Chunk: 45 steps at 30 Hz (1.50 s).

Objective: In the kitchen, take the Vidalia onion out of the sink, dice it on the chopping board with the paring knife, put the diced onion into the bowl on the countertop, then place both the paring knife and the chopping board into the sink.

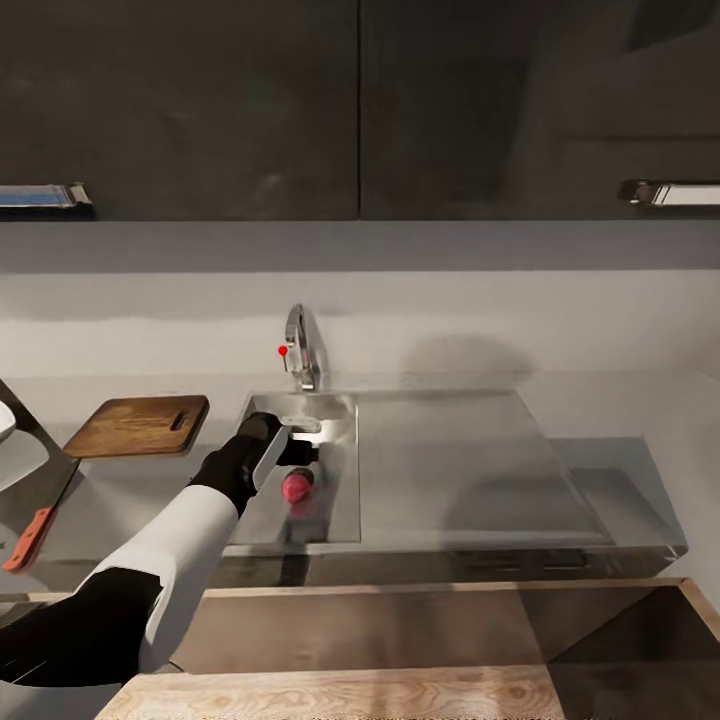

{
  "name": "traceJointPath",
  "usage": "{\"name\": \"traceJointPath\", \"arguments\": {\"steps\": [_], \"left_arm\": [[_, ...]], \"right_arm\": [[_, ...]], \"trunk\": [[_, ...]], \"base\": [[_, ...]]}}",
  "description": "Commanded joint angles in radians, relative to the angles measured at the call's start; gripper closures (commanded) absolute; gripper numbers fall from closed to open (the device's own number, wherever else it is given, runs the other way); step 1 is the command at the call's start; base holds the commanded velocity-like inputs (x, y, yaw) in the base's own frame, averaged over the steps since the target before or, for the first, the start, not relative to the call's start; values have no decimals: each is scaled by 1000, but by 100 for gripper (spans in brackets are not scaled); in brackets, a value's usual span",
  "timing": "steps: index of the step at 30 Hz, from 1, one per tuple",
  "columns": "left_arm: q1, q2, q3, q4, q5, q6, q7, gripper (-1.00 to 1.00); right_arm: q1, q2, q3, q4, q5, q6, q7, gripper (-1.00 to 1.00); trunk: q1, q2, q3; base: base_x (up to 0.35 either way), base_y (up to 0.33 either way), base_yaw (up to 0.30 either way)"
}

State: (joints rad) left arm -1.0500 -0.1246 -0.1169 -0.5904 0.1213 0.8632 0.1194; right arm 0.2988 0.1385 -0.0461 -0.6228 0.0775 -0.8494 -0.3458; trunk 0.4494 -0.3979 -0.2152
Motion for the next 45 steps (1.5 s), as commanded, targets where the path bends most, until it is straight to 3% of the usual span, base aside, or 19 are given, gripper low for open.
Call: {"name": "traceJointPath", "arguments": {"steps": [1,45], "left_arm": [[-1,1,-4,0,11,4,9,-100],[2,5,-4,50,8,2,11,-100]], "right_arm": [[0,1,-4,-2,8,0,-3,-100],[0,1,-5,-2,7,1,-4,-100]], "trunk": [[1,-2,-3],[1,-2,-74]], "base": [[6,0,0],[36,0,0]]}}
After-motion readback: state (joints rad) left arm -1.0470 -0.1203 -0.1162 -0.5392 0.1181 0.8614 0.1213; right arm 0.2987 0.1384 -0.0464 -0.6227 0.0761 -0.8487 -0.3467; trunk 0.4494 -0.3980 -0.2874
